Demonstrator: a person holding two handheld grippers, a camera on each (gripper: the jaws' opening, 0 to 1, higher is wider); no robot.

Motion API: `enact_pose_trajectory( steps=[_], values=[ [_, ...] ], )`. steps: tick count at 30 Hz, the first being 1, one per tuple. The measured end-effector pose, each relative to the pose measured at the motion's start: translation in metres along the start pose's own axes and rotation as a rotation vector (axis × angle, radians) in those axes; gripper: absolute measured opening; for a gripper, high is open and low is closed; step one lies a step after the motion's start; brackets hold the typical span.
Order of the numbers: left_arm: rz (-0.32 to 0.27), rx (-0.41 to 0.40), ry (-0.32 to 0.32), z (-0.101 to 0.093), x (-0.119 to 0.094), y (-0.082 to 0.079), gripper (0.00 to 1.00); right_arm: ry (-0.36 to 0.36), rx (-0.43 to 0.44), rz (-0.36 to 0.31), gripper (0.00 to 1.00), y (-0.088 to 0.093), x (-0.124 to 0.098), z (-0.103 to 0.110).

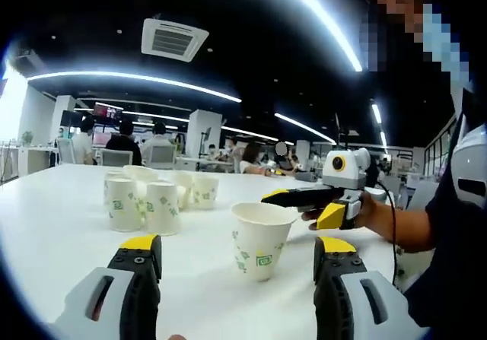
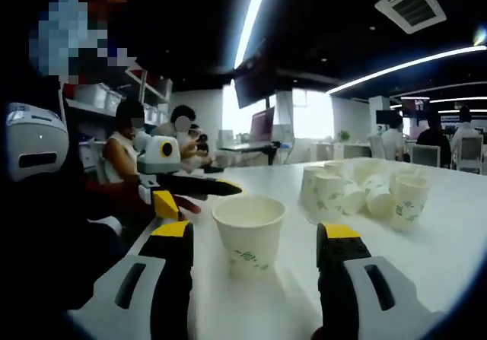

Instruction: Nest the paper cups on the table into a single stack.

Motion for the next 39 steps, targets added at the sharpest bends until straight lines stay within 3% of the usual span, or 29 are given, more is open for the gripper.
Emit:
enact_pose_trajectory(
  steps=[5,18,23,39],
  values=[
    [-0.005,-0.001,-0.007,0.001,-0.005,-0.002,0.96,0.014,0.021,-0.021,0.77,-0.005,-0.003,0.001],
    [0.007,0.012,-0.007,0.002,-0.009,0.000,0.98,0.073,0.010,0.005,0.99,-0.012,-0.008,0.005],
    [0.001,0.006,-0.007,0.003,-0.012,0.000,0.98,0.074,0.019,-0.007,0.99,-0.016,-0.010,0.005],
    [0.008,-0.016,-0.032,0.012,-0.020,0.007,0.96,0.103,-0.008,0.045,0.98,-0.017,-0.012,-0.011]
  ],
)
Point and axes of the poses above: the point that each gripper's makers call its tool centre point, and the gripper's own axes: x roughly forward along the fingers, z roughly to its left, y roughly out of its underside, the point moved 3 cm from there along -x, roughly backward along the fingers, and after that the axes turned 13 degrees about z, right-handed, at the moved point
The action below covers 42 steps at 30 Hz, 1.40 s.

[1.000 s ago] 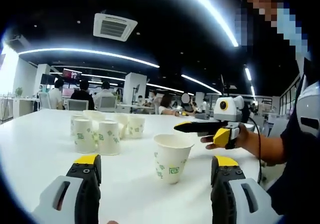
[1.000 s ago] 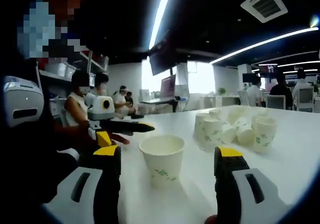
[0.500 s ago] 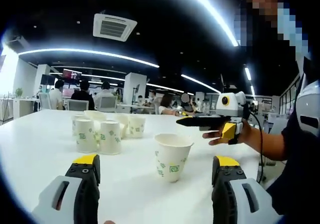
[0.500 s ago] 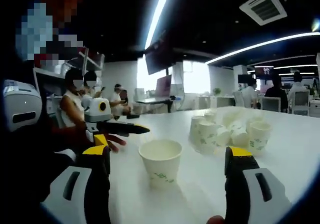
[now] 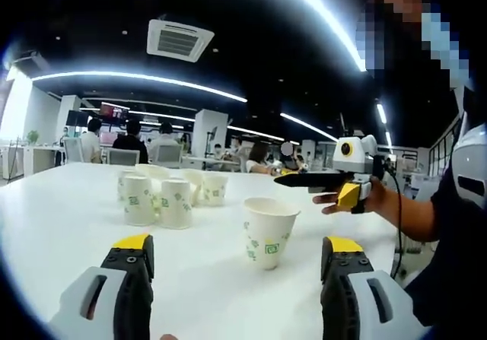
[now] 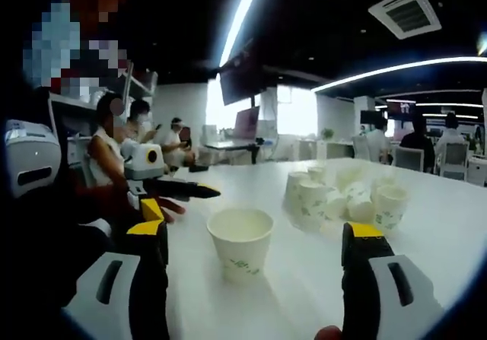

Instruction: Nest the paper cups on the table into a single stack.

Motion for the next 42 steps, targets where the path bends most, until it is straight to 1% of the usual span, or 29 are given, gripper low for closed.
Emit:
enact_pose_trajectory(
  steps=[6,14,20,26,33,42],
  values=[
    [0.004,-0.006,-0.007,0.002,-0.001,0.000,0.96,-0.002,-0.009,0.017,0.97,-0.002,0.001,-0.001],
    [0.003,-0.010,-0.009,0.002,-0.002,0.000,0.96,0.004,-0.025,0.022,0.95,-0.013,0.004,-0.006],
    [0.006,-0.008,-0.009,0.001,-0.004,0.001,0.96,-0.004,-0.045,0.029,0.94,-0.021,0.011,-0.007],
    [-0.001,-0.003,-0.014,0.001,-0.006,-0.002,0.95,0.008,-0.042,0.029,0.94,-0.029,0.018,-0.016],
    [-0.011,0.001,-0.027,0.003,-0.010,-0.005,0.95,0.034,-0.033,0.050,0.93,-0.036,0.028,-0.031],
    [-0.018,-0.008,-0.045,0.008,-0.016,-0.007,0.94,0.058,-0.027,0.092,0.90,-0.039,0.047,-0.047]
  ],
)
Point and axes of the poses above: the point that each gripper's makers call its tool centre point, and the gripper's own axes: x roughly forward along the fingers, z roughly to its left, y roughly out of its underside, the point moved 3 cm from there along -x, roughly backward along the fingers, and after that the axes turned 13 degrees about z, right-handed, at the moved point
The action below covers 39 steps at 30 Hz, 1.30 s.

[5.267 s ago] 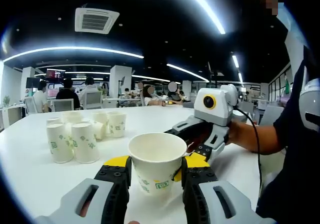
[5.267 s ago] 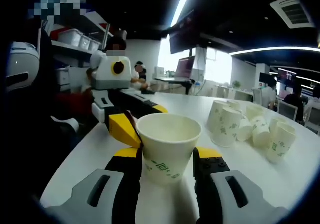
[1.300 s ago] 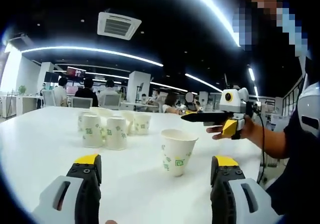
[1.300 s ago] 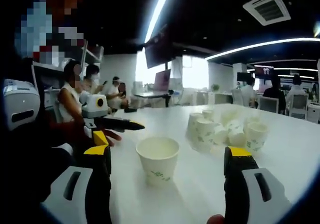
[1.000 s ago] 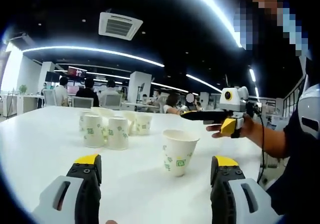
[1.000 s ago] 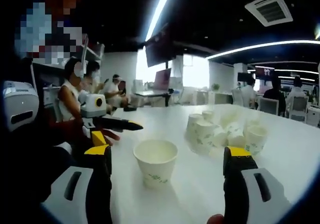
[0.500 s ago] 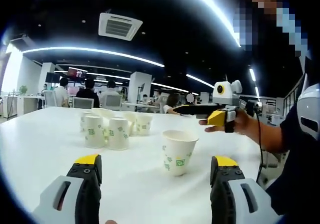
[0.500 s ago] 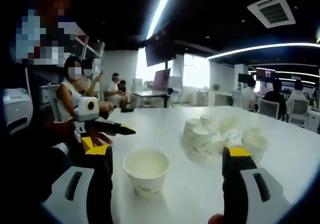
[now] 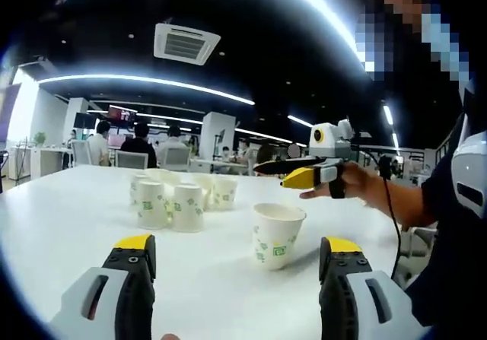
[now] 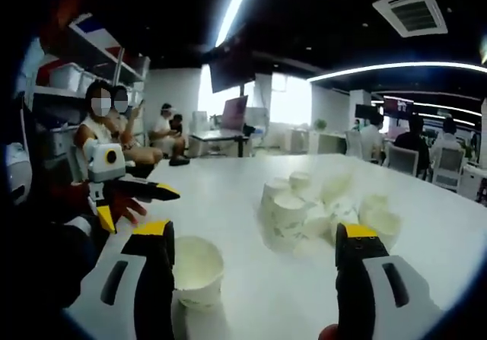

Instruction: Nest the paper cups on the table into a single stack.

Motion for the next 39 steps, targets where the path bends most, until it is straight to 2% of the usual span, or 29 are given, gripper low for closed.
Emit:
enact_pose_trajectory(
  steps=[5,13,24,39],
  values=[
    [0.004,0.002,-0.004,0.001,-0.001,0.000,0.94,0.007,-0.008,0.026,0.87,0.001,0.012,-0.006],
    [0.011,-0.001,-0.011,0.002,-0.001,0.001,0.94,0.021,0.005,0.030,0.82,-0.003,0.027,-0.018],
    [0.021,-0.002,-0.023,0.001,-0.004,0.003,0.93,0.023,0.008,0.076,0.73,0.006,0.050,-0.030],
    [0.036,-0.013,-0.032,-0.001,-0.007,0.010,0.90,0.028,0.002,0.133,0.66,0.019,0.083,-0.039]
  ],
)
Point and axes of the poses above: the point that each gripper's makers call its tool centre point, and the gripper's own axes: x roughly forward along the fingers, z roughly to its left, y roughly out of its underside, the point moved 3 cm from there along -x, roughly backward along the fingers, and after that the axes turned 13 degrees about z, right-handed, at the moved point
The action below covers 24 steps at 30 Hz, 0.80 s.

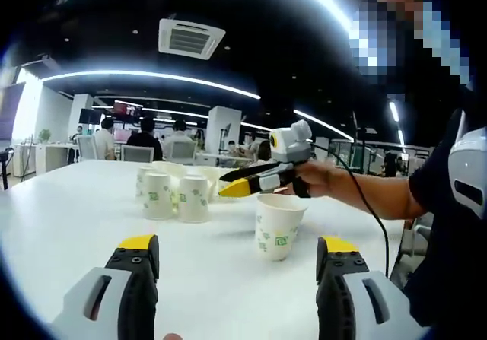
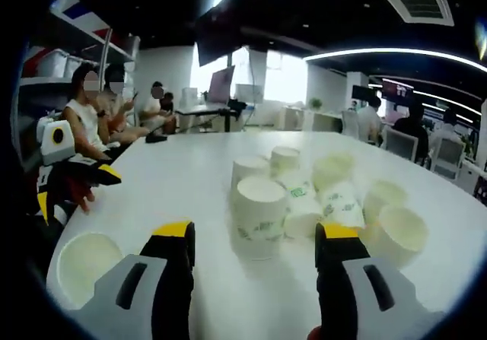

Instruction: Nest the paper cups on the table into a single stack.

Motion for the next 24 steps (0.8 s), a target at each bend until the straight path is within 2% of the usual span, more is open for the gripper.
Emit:
enact_pose_trajectory(
  steps=[6,13,24],
  values=[
    [0.001,-0.005,-0.002,0.000,-0.001,0.002,0.89,-0.004,0.000,0.018,0.63,0.000,0.011,-0.005],
    [0.004,-0.007,-0.003,0.001,-0.002,0.004,0.88,0.004,-0.017,0.029,0.56,0.000,0.018,-0.001],
    [0.015,-0.014,0.001,0.002,-0.003,0.008,0.85,0.011,-0.022,0.050,0.51,-0.002,0.034,-0.002]
  ],
)
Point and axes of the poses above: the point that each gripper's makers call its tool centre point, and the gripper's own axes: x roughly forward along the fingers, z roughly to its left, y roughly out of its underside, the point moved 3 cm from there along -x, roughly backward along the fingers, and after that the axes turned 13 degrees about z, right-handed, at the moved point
